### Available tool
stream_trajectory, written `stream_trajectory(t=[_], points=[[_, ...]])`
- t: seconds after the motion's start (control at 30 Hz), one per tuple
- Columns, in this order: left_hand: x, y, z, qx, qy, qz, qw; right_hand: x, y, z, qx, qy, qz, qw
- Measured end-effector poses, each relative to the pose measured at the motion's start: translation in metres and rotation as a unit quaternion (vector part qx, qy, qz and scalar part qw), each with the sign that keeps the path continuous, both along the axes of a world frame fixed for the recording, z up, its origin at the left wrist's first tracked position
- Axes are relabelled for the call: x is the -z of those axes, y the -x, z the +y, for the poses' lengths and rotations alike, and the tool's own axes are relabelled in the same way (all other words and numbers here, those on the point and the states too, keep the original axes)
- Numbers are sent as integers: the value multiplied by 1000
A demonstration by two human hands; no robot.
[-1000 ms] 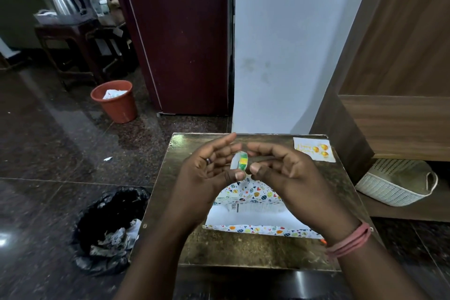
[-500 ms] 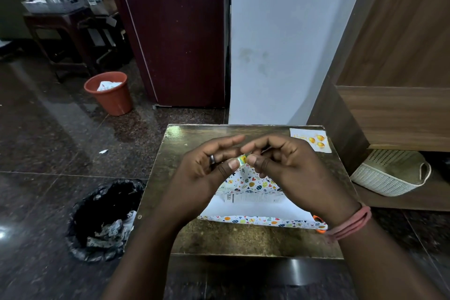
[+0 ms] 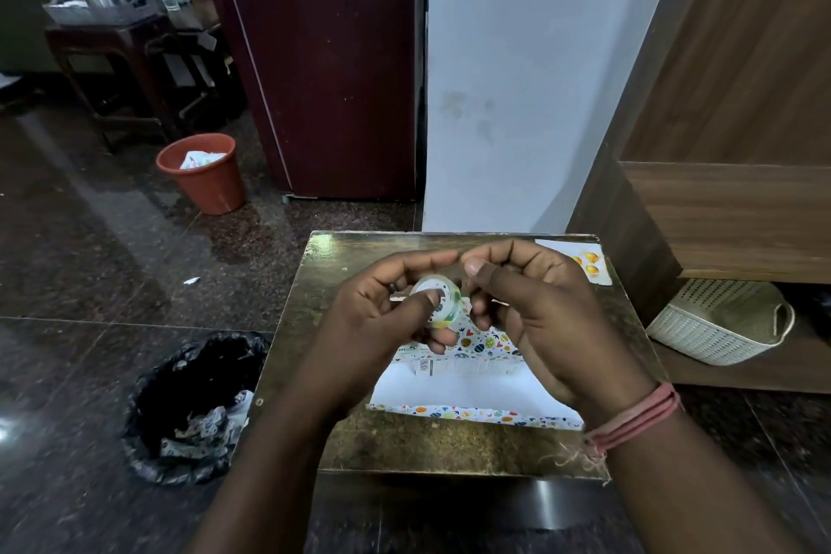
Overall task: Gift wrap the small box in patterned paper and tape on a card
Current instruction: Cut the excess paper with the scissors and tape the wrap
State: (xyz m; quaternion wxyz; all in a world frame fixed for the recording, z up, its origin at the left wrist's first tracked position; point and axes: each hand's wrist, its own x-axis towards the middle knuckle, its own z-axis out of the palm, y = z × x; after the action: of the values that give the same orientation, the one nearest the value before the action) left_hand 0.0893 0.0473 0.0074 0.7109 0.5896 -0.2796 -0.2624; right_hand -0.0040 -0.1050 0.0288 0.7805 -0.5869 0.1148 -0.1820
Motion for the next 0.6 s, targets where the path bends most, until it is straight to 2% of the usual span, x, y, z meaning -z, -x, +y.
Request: stream_trajectory(t=[0.17,0.33,0.6], points=[[-1,-1,1,47,32,112,992,-2,-3,5,36,-66,-2,997],[-4,0,3,113,42,168,978,1,-6,5,86,-34,8,996],[-4,-1,4,144,58,243,958,1,-5,3,101,15,15,995]])
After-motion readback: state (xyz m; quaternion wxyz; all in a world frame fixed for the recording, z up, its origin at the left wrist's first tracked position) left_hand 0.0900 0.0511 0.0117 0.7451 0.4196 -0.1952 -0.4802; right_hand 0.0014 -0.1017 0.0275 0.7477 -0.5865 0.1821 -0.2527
